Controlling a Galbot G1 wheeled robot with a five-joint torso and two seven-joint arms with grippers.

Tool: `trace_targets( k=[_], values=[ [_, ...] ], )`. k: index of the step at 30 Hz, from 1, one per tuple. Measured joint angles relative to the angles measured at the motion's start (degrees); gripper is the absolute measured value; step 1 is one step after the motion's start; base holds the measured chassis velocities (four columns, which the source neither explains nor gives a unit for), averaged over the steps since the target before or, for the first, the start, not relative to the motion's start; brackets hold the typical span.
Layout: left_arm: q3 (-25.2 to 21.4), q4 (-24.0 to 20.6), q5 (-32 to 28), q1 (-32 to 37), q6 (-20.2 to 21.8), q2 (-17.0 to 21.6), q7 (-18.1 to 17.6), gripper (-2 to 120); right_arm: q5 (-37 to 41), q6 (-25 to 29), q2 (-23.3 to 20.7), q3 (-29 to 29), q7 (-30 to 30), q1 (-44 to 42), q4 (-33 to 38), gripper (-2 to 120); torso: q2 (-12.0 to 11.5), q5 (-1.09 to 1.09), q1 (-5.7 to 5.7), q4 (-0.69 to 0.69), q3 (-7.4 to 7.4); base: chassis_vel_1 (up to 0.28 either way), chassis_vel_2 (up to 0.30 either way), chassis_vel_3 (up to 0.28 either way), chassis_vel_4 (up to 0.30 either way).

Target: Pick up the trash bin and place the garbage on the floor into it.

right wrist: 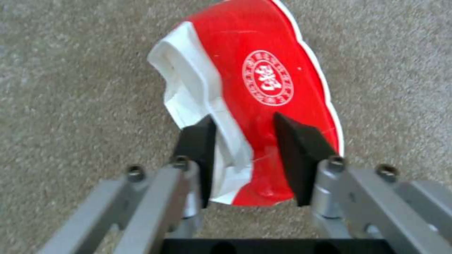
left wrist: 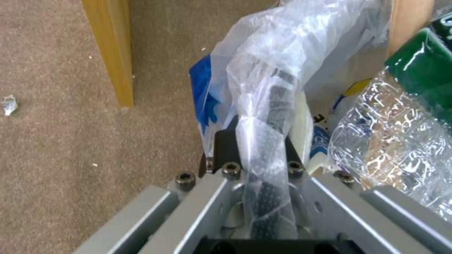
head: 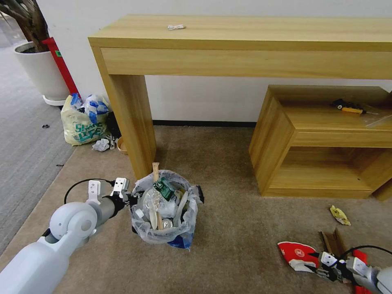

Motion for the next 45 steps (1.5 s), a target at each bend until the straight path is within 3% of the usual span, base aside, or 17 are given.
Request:
trace_targets(
  k=[9, 20, 34, 35, 43, 45],
  values=[
    [0.1, -0.4, -0.1, -0.1, 0.0, 0.2, -0.2, 0, -0.5, -0.4, 1.4, -0.4, 0.8, 0.7, -0.1, 0, 0.0, 0.0, 0.0, 0.0, 0.0, 0.0, 0.0, 0.0, 0.0],
    [0.0, -0.9, -0.2, 0.1, 0.0, 0.6, -0.2, 0, 0.4, -0.8, 3.0, 1.8, 2.4, 0.5, 2.6, 0, 0.0, 0.01, 0.0, 0.0, 0.0, 0.0, 0.0, 0.0, 0.0],
    [0.4, -1.7, -0.2, 0.4, 0.0, 0.6, -0.8, 0, 8.1, -6.1, 3.1, 6.9, 4.7, 2.7, 17.7, 0, 0.0, 0.0, 0.0, 0.0, 0.0, 0.0, 0.0, 0.0, 0.0],
    [0.4, -1.7, 0.0, 0.5, 0.0, 0.6, -0.8, 0, 11.2, -7.4, 2.6, 7.5, 6.2, 3.8, 22.1, 0, 0.0, 0.0, 0.0, 0.01, 0.0, 0.0, 0.0, 0.0, 0.0],
    [0.4, -1.7, 0.2, 0.5, 0.0, 0.3, -0.8, 0, 21.3, -12.7, 0.2, 8.2, 8.5, 8.0, 31.7, 0, 0.0, -0.04, -0.01, 0.0, 0.0, 0.0, 0.0, 0.0, 0.0],
    [1.0, -1.5, 0.0, -0.1, 0.0, 0.2, -1.3, 0, 29.0, -16.0, -2.0, 4.6, 12.2, 13.0, 37.0, 0, 0.0, 0.0, -0.01, 0.01, 0.0, 0.0, 0.0, 0.0, 0.0]
  ],
)
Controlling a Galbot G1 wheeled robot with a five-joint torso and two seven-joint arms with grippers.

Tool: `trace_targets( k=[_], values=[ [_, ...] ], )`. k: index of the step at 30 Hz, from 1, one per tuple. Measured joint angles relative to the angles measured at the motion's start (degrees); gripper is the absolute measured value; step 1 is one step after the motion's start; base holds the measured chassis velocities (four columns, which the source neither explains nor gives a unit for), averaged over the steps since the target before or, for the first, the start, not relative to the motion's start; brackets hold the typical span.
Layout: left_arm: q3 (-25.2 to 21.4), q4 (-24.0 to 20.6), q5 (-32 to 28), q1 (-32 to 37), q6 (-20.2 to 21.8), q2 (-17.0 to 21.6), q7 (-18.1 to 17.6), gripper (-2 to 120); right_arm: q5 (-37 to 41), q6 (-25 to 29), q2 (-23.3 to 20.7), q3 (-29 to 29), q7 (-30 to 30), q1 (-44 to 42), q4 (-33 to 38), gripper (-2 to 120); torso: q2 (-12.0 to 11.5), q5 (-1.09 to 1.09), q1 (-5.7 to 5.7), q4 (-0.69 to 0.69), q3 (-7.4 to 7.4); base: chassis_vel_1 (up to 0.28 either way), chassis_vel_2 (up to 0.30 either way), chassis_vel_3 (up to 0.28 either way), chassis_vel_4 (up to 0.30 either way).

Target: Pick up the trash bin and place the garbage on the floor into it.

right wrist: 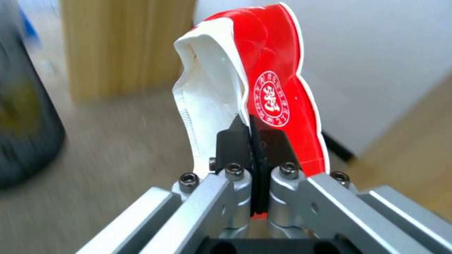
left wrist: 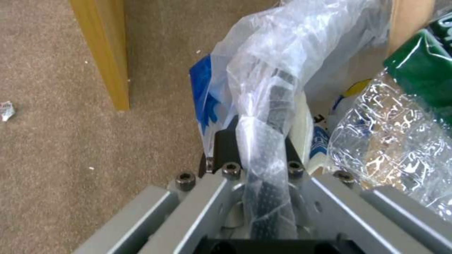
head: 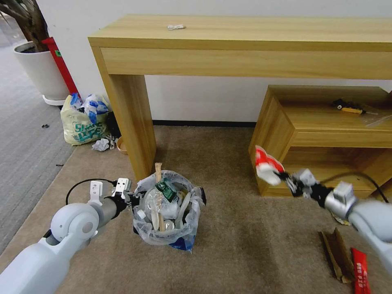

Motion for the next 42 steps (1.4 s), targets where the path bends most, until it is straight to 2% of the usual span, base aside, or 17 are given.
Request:
trace_targets(
  k=[1, 3, 8, 10, 15, 18, 20, 23, 24, 27, 31, 42],
  values=[
    [0.0, 0.0, 0.0, 0.0, 0.0, 0.0, 0.0, 0, 0.0, 0.0, 0.0, 0.0, 0.0, 0.0, 0.0, 0, 0.0, 0.0, 0.0, 0.0, 0.0, 0.0, 0.0, 0.0, 0.0],
    [0.7, 0.7, -0.2, -0.9, 0.0, 0.1, 0.0, 0, 5.8, -3.3, -1.2, -3.2, 1.7, 4.0, 4.9, 0, 0.0, -0.01, 0.0, 0.01, 0.0, 0.0, 0.0, 0.0, 0.0],
    [2.1, 2.2, 0.2, -2.7, 0.0, 0.4, 0.8, 0, 8.6, -5.2, -2.1, -5.6, 1.9, 5.2, 9.2, 0, 0.0, 0.0, 0.0, 0.0, 0.0, 0.0, 0.0, 0.0, 0.0],
    [4.0, 3.2, 0.1, -4.8, 0.0, 0.6, 0.9, 0, 10.0, -5.9, -2.9, -7.2, 1.9, 5.4, 11.6, 0, 0.0, -0.01, 0.0, -0.01, 0.0, 0.0, 0.0, 0.0, 0.0],
    [7.9, 4.5, -1.0, -8.4, 0.0, 0.9, 0.6, 0, 10.6, -6.5, -3.1, -11.4, 0.9, 8.6, 13.4, 0, 0.0, -0.01, 0.0, -0.02, 0.0, 0.0, 0.0, 0.0, 0.0],
    [11.9, 5.8, -2.1, -12.1, 0.0, 0.8, -0.1, 0, 10.7, -7.1, -2.0, -18.2, 0.1, 14.3, 13.6, 0, 0.0, 0.0, 0.01, -0.01, 0.0, 0.0, 0.0, 0.0, 0.0],
    [12.6, 6.0, -2.3, -12.7, 0.0, 0.8, -0.2, 0, 10.7, -7.3, -1.7, -19.4, -0.1, 15.3, 13.5, 0, 0.0, 0.0, 0.0, -0.01, 0.0, 0.0, 0.0, 0.0, 0.0],
    [15.7, 7.1, -3.5, -16.1, 0.0, 0.6, -1.1, 0, 10.2, -8.3, 0.0, -26.7, -1.1, 22.0, 12.9, 0, 0.0, 0.0, 0.01, -0.02, 0.01, 0.0, 0.0, 0.0, 0.0],
    [15.7, 7.1, -3.5, -16.1, 0.0, 0.6, -1.1, 0, 10.2, -8.3, 0.0, -26.7, -1.1, 22.0, 12.9, 0, 0.0, 0.0, 0.01, -0.02, 0.01, 0.0, 0.0, 0.0, 0.0],
    [16.9, 7.6, -4.2, -17.5, 0.0, 0.8, -1.4, 0, 8.6, -9.7, 1.8, -33.0, -2.4, 28.1, 12.6, 0, 0.0, -0.01, 0.0, 0.0, 0.0, 0.0, 0.0, 0.0, 0.0],
    [17.1, 7.6, -4.6, -17.7, 0.0, 1.3, -1.6, 0, 5.2, -10.3, 3.7, -37.4, -4.9, 32.0, 11.7, 0, 0.0, -0.01, 0.01, 0.0, 0.01, 0.0, 0.0, 0.0, 0.0],
    [16.4, 6.7, -4.9, -16.6, 0.0, 3.7, -1.2, 0, -4.8, -10.6, 6.2, -41.6, -16.3, 38.8, 8.6, 0, 0.0, -0.01, 0.01, -0.01, 0.0, 0.0, 0.0, 0.0, 0.0]
  ],
)
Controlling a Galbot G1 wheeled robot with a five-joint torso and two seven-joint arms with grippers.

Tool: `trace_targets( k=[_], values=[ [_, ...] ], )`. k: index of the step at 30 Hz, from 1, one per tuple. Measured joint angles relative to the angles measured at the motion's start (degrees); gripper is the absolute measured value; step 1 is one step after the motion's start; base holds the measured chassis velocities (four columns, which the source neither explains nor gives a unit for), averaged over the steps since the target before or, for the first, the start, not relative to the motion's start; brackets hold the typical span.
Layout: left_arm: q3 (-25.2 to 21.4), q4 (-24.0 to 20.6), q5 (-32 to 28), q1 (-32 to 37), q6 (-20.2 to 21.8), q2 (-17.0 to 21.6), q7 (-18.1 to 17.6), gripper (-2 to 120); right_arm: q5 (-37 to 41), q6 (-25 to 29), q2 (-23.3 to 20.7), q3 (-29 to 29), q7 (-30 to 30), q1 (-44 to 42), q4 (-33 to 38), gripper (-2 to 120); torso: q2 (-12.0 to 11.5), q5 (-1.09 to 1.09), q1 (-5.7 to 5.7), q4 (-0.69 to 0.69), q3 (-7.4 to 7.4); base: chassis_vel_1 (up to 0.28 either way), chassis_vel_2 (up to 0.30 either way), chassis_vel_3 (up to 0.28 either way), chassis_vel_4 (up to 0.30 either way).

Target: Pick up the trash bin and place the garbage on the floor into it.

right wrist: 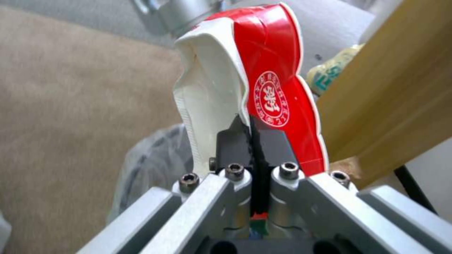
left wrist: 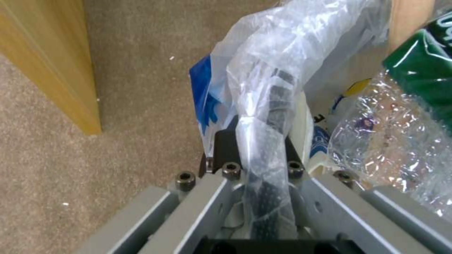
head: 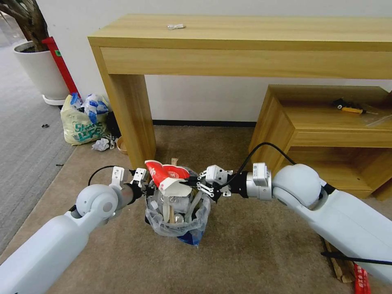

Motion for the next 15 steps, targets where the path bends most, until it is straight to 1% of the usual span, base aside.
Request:
trace_targets(
  k=[2, 3, 4, 6, 7, 10, 11, 14, 15],
  values=[
    [0.1, -0.2, -0.2, 0.0, 0.0, 0.6, 0.1, 0, -3.4, 0.4, 0.7, -0.7, -3.2, 1.1, -1.3, 0, 0.0, 0.0, 0.0, 0.01, 0.0, 0.0, 0.0, 0.0, 0.0],
    [0.1, -0.2, -0.2, 0.0, 0.0, 0.6, 0.1, 0, -3.4, 0.4, 0.7, -0.7, -3.2, 1.1, -1.3, 0, 0.0, 0.0, 0.0, 0.01, 0.0, 0.0, 0.0, 0.0, 0.0],
    [0.3, -0.3, -0.3, -0.1, 0.0, 0.8, 0.1, 0, -4.9, 0.8, 1.1, -1.0, -4.2, 1.4, -1.8, 0, 0.0, 0.0, 0.0, 0.0, 0.0, 0.0, 0.0, 0.0, 0.0],
    [0.6, -0.6, -0.5, -0.2, 0.0, 1.3, 0.2, 0, -9.4, 2.2, 2.1, -1.5, -7.0, 1.8, -3.5, 0, 0.0, 0.0, 0.0, 0.0, 0.0, 0.0, 0.0, 0.0, 0.0],
    [0.6, -0.6, -0.5, -0.2, 0.0, 1.3, 0.2, 0, -9.4, 2.2, 2.1, -1.5, -7.0, 1.8, -3.5, 0, 0.0, 0.0, 0.0, 0.0, 0.0, 0.0, 0.0, 0.0, 0.0],
    [0.8, -0.8, -0.6, -0.2, 0.0, 1.8, 0.4, 0, -14.5, 4.6, 3.5, -2.9, -8.3, 2.0, -5.3, 0, 0.0, 0.01, 0.0, 0.0, 0.0, 0.0, 0.0, 0.0, 0.0],
    [0.8, -0.8, -0.6, -0.2, 0.0, 1.8, 0.4, 0, -14.5, 4.6, 3.5, -2.9, -8.3, 2.0, -5.3, 0, 0.0, 0.01, 0.0, 0.0, 0.0, 0.0, 0.0, 0.0, 0.0],
    [1.0, -0.8, -0.6, -0.2, 0.0, 2.0, 0.5, 0, -18.9, 7.0, 4.9, -4.4, -8.8, 2.1, -7.0, 0, 0.0, 0.01, 0.0, 0.0, 0.0, 0.0, 0.0, 0.0, 0.0],
    [1.0, -0.8, -0.6, -0.2, 0.0, 2.0, 0.5, 0, -18.9, 7.0, 4.9, -4.4, -8.8, 2.1, -7.0, 0, 0.0, 0.01, 0.0, 0.0, 0.0, 0.0, 0.0, 0.0, 0.0]
  ],
)
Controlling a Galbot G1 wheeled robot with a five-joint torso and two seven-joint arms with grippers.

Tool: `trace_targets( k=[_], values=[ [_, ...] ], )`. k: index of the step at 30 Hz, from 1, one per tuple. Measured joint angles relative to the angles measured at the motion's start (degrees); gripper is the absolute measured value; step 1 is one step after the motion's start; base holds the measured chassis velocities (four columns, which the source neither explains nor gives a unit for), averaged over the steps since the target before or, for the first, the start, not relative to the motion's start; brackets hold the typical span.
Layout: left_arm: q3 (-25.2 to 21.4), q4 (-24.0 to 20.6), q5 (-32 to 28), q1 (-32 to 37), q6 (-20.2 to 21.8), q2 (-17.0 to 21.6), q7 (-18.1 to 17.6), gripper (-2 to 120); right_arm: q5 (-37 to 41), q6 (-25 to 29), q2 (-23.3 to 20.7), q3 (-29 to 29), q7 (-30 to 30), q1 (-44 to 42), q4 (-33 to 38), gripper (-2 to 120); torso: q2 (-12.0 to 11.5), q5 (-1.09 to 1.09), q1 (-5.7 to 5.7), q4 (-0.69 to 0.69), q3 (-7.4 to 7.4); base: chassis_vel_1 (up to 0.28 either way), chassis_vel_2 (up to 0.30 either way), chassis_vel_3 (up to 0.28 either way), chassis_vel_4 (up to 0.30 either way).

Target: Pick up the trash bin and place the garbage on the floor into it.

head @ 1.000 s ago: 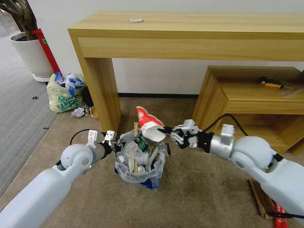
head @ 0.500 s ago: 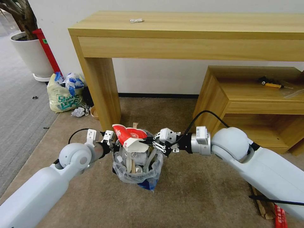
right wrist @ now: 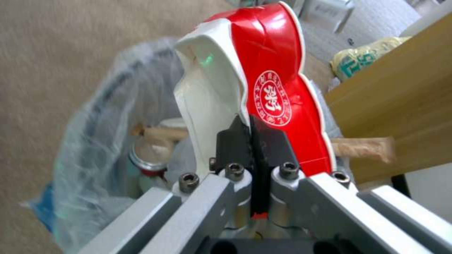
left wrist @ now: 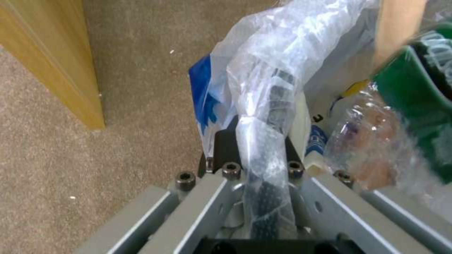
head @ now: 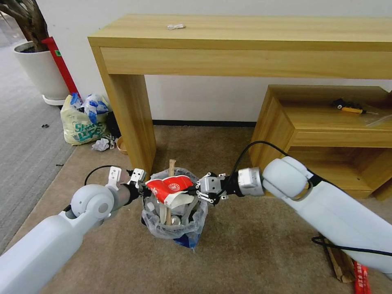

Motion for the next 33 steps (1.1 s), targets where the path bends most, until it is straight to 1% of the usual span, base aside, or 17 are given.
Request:
trace_targets(
  k=[7, 14, 17, 18, 20, 21, 24, 25, 28, 29, 30, 32, 33],
  values=[
    [0.1, 0.0, 0.0, 0.0, 0.0, -0.1, 0.1, 0, -3.4, 2.1, 1.3, -1.9, 0.1, -0.1, -3.0, 0, 0.0, 0.0, 0.0, 0.0, 0.0, 0.0, 0.0, 0.0, 0.0],
    [0.2, -0.1, 0.0, 0.0, 0.0, -0.3, 0.2, 0, -3.6, 2.2, 1.8, -2.6, 1.8, -0.8, -5.1, 0, 0.0, 0.0, 0.0, 0.0, 0.0, 0.0, 0.0, 0.0, 0.0],
    [0.2, -0.1, 0.0, 0.1, 0.0, -0.3, 0.2, 0, -3.2, 2.1, 2.1, -2.7, 4.3, -1.1, -5.9, 0, 0.0, 0.0, 0.0, 0.0, 0.0, 0.0, 0.0, 0.0, 0.0],
    [0.2, -0.1, 0.0, 0.1, 0.0, -0.3, 0.2, 0, -3.2, 2.1, 2.1, -2.7, 4.3, -1.1, -5.9, 0, 0.0, 0.0, 0.0, 0.0, 0.0, 0.0, 0.0, 0.0, 0.0],
    [0.2, -0.2, 0.1, 0.2, 0.0, -0.4, 0.2, 0, -2.6, 1.9, 2.1, -2.7, 6.5, -1.2, -6.0, 0, 0.0, 0.01, 0.0, 0.0, 0.0, 0.0, 0.0, 0.0, 0.0],
    [0.2, -0.2, 0.1, 0.2, 0.0, -0.4, 0.2, 0, -2.6, 1.9, 2.1, -2.7, 6.5, -1.2, -6.0, 0, 0.0, 0.01, 0.0, 0.0, 0.0, 0.0, 0.0, 0.0, 0.0],
    [0.2, -0.2, 0.2, 0.3, 0.0, -0.4, 0.3, 0, -1.6, 1.7, 1.7, -2.4, 8.8, -1.3, -5.6, 16, 0.0, 0.0, 0.0, 0.0, 0.0, 0.0, 0.0, 0.0, 0.0],
    [0.2, -0.2, 0.2, 0.3, 0.0, -0.4, 0.3, 0, -1.6, 1.7, 1.7, -2.4, 8.8, -1.3, -5.6, 16, 0.0, 0.0, 0.0, 0.0, 0.0, 0.0, 0.0, 0.0, 0.0],
    [0.1, -0.2, 0.2, 0.4, 0.0, -0.4, 0.3, 0, -0.3, 1.5, 1.0, -2.0, 9.8, -1.5, -4.9, 29, 0.0, 0.0, 0.0, 0.0, 0.0, 0.0, 0.0, 0.0, 0.0],
    [0.1, -0.2, 0.2, 0.4, 0.0, -0.4, 0.3, 0, -0.3, 1.5, 1.0, -2.0, 9.8, -1.5, -4.9, 29, 0.0, 0.0, 0.0, 0.0, 0.0, 0.0, 0.0, 0.0, 0.0],
    [0.1, -0.2, 0.2, 0.4, 0.0, -0.4, 0.4, 0, 0.1, 1.4, 0.8, -1.9, 10.1, -1.7, -4.7, 35, 0.0, 0.0, 0.0, 0.0, 0.0, 0.0, 0.0, 0.0, 0.0],
    [0.0, -0.3, 0.3, 0.6, 0.0, -0.4, 0.4, 0, 0.5, 1.4, 0.5, -1.7, 10.6, -2.1, -4.4, 43, 0.0, 0.0, 0.0, 0.0, 0.0, 0.0, 0.0, 0.0, 0.0],
    [0.0, -0.3, 0.3, 0.6, 0.0, -0.4, 0.4, 0, 0.5, 1.4, 0.5, -1.7, 10.6, -2.1, -4.4, 43, 0.0, 0.0, 0.0, 0.0, 0.0, 0.0, 0.0, 0.0, 0.0]
  ],
)
